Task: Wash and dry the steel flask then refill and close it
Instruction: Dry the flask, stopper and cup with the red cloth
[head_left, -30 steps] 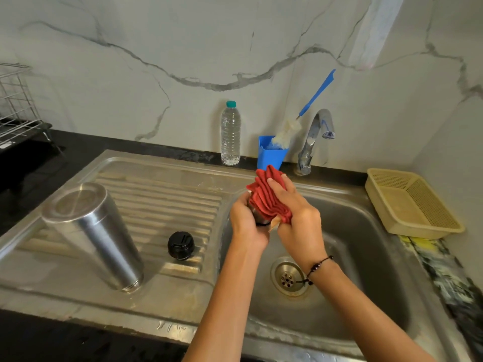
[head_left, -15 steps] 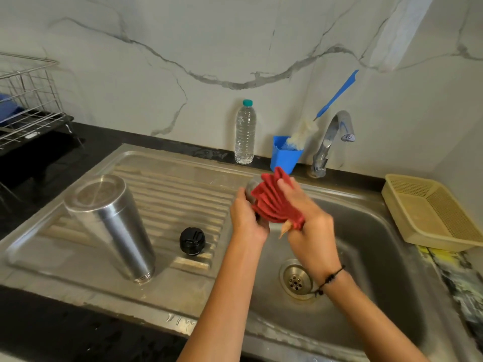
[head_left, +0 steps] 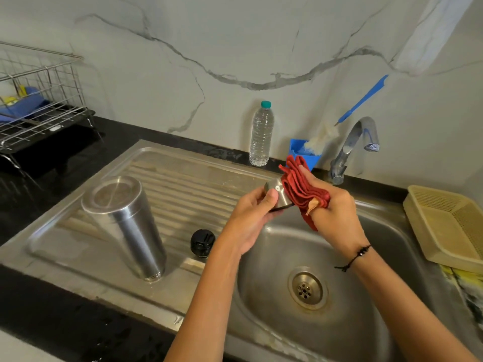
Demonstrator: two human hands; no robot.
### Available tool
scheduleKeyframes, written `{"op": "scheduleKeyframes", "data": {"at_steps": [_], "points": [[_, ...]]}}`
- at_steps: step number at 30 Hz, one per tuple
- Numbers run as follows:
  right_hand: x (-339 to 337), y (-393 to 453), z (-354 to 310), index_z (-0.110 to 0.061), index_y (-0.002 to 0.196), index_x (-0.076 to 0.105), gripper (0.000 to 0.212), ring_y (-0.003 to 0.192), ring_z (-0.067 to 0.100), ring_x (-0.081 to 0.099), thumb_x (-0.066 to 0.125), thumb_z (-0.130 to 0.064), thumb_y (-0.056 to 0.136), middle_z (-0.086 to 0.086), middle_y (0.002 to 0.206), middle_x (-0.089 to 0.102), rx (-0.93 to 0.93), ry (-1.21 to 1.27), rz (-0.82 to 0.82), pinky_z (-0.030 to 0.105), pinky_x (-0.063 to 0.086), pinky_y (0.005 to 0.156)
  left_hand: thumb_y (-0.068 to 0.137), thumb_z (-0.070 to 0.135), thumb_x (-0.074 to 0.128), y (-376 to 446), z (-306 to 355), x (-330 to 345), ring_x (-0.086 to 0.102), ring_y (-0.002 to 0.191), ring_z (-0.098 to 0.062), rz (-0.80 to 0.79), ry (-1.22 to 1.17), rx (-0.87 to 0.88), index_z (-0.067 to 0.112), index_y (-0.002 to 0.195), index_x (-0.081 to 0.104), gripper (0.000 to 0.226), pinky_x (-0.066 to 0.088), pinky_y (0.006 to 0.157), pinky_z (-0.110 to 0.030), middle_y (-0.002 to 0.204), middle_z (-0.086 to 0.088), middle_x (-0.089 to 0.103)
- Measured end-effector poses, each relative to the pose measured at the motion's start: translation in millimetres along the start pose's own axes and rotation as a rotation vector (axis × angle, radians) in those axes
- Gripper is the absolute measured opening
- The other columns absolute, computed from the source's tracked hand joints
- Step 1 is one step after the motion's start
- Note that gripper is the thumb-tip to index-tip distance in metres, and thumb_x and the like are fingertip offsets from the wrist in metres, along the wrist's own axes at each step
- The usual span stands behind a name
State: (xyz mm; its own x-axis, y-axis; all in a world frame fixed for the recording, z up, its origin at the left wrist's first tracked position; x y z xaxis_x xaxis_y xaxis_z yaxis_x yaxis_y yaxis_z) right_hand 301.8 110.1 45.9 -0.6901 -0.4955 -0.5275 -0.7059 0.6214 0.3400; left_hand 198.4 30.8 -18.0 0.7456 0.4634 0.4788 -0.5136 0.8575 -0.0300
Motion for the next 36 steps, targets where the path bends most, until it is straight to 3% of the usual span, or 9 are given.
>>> {"op": "scheduleKeyframes", "data": {"at_steps": [4, 7, 9, 11, 15, 17, 20, 26, 36], "points": [[6.6, 10.0, -0.4, -0.020, 0.128, 0.056, 0.043, 0.113, -0.001, 0.053, 0.057, -0.002, 0.089, -0.014, 0.119, 0.060, 0.020, 0.010, -0.074, 0.002, 0.033, 0.097, 0.083, 0.013, 0.068, -0.6, -0.8, -9.9, 0.064, 0.092, -0.019, 0.045, 0.093, -0.035, 0.008, 0.102, 0.065, 0.020, 0.049, 0.096, -0.038, 0.097, -0.008, 0.069], [13.2, 21.0, 11.2, -0.023, 0.128, 0.056, 0.040, 0.114, 0.001, 0.053, 0.058, -0.009, 0.090, -0.013, 0.120, 0.060, 0.090, 0.032, -0.070, -0.001, 0.032, 0.093, 0.069, 0.027, 0.080, 6.7, 1.6, -24.6, 0.066, 0.094, -0.017, 0.189, 0.266, -0.035, 0.017, 0.103, 0.064, 0.039, 0.051, 0.094, -0.037, 0.102, -0.004, 0.070], [16.6, 28.1, 20.0, -0.020, 0.130, 0.055, 0.042, 0.114, 0.004, 0.053, 0.057, -0.006, 0.090, -0.009, 0.120, 0.060, 0.129, 0.040, -0.009, -0.001, 0.033, 0.091, 0.063, 0.036, 0.080, 13.0, 12.6, -38.7, 0.065, 0.097, -0.015, 0.317, 0.503, 0.002, 0.024, 0.105, 0.060, 0.049, 0.052, 0.089, -0.032, 0.104, 0.000, 0.068], [23.2, 34.0, 26.0, -0.017, 0.131, 0.053, 0.045, 0.111, 0.006, 0.054, 0.054, -0.001, 0.089, -0.006, 0.118, 0.061, 0.161, 0.028, 0.026, -0.005, 0.032, 0.084, 0.073, 0.029, 0.077, 17.1, 27.4, -51.5, 0.058, 0.103, -0.016, 0.408, 0.846, 0.034, 0.022, 0.119, 0.052, 0.053, 0.046, 0.084, -0.026, 0.113, 0.001, 0.060], [48.5, 42.7, 34.2, -0.017, 0.131, 0.052, 0.048, 0.116, 0.016, 0.054, 0.052, 0.001, 0.087, 0.001, 0.124, 0.061, 0.190, -0.064, -0.046, 0.005, 0.032, 0.088, 0.087, 0.022, 0.064, 29.8, 34.1, -65.3, 0.046, 0.111, -0.020, 0.386, 1.283, 0.062, 0.017, 0.151, 0.020, 0.078, 0.033, 0.085, -0.022, 0.131, -0.009, 0.040], [60.1, 44.5, 38.0, -0.020, 0.132, 0.051, 0.051, 0.119, 0.021, 0.053, 0.051, 0.002, 0.086, 0.003, 0.127, 0.060, 0.210, -0.104, -0.081, 0.015, 0.035, 0.095, 0.088, 0.023, 0.063, 35.3, 32.0, -74.9, 0.046, 0.109, -0.020, 0.397, 1.356, 0.053, 0.016, 0.149, 0.026, 0.072, 0.032, 0.083, -0.020, 0.128, -0.010, 0.040], [71.1, 44.7, 43.8, -0.019, 0.134, 0.049, 0.052, 0.117, 0.025, 0.054, 0.050, 0.002, 0.086, 0.007, 0.126, 0.060, 0.236, -0.178, -0.129, 0.028, 0.040, 0.100, 0.087, 0.024, 0.065, 44.3, 23.5, -87.8, 0.044, 0.120, -0.028, 0.404, 1.457, 0.001, 0.011, 0.143, 0.037, 0.064, 0.036, 0.096, -0.030, 0.131, -0.013, 0.042], [78.4, 42.3, 57.4, -0.022, 0.134, 0.048, 0.055, 0.111, 0.027, 0.057, 0.053, 0.001, 0.085, 0.009, 0.118, 0.064, 0.271, -0.248, -0.165, 0.035, 0.044, 0.099, 0.085, 0.025, 0.069, 54.7, 9.9, -102.0, 0.043, 0.121, -0.032, 0.385, 1.568, -0.083, 0.006, 0.138, 0.039, 0.064, 0.036, 0.098, -0.033, 0.133, -0.017, 0.042], [70.2, 38.0, 60.8, -0.019, 0.132, 0.051, 0.048, 0.113, 0.027, 0.056, 0.052, -0.003, 0.087, 0.009, 0.120, 0.063, 0.267, -0.261, -0.151, 0.033, 0.044, 0.098, 0.086, 0.021, 0.068, 52.3, -0.2, -109.1, 0.048, 0.120, -0.033, 0.346, 1.541, -0.206, 0.003, 0.137, 0.037, 0.063, 0.040, 0.095, -0.035, 0.136, -0.017, 0.043]]}}
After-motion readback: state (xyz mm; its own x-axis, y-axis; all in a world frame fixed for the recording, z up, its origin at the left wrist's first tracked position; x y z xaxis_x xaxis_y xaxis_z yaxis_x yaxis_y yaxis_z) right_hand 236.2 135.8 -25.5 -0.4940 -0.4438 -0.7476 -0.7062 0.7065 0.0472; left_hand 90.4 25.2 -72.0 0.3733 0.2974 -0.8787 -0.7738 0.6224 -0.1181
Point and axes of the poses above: each hand's wrist, its own y-axis towards the middle knuckle, its own x-axis out of the palm, z = x × y, the point moved 7 cm from there along y, towards the middle knuckle
